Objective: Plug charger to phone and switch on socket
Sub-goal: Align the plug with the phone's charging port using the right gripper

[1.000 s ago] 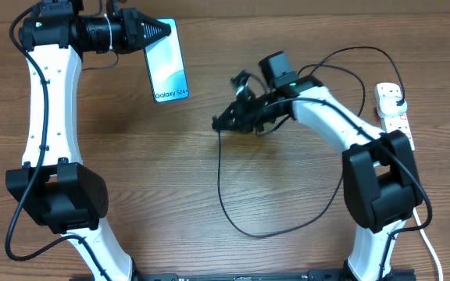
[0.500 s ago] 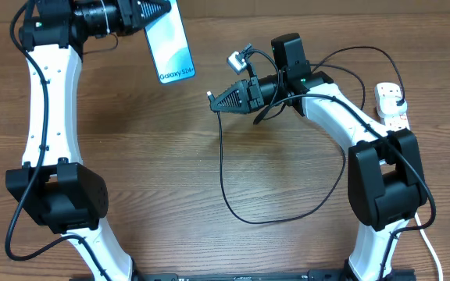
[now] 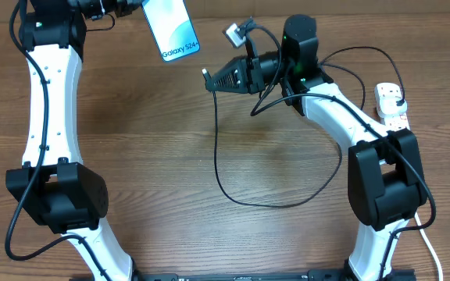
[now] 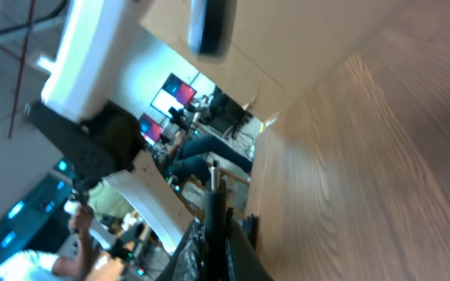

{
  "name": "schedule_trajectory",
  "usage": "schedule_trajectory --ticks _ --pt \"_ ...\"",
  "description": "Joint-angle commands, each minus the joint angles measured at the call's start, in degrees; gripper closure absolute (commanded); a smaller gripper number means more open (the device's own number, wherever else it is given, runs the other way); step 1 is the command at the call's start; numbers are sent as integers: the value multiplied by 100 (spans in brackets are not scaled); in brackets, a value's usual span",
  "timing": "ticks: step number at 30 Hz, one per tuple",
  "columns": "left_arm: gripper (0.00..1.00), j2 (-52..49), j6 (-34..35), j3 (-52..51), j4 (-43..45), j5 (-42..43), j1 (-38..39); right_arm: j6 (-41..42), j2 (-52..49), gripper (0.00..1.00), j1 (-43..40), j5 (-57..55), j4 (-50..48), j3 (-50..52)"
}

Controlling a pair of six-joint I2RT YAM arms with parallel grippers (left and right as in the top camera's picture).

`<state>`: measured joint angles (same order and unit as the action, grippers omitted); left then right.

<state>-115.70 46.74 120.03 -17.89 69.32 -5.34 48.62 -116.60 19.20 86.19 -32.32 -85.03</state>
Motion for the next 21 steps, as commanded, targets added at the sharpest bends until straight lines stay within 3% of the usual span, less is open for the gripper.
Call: schedule_trajectory --ticks 1,5,15,21 --pt "96 -28 734 87 74 -46 15 1818 -20 96 2 -243 -1023 -92" --pt "96 -28 732 87 74 -26 24 2505 -20 96 2 -319 -1738 -92" --pt "96 -28 686 87 785 234 240 2706 -22 96 20 -415 -1692 -92" --pt "96 -28 697 87 763 116 404 2702 -20 96 33 -411 -1740 -92"
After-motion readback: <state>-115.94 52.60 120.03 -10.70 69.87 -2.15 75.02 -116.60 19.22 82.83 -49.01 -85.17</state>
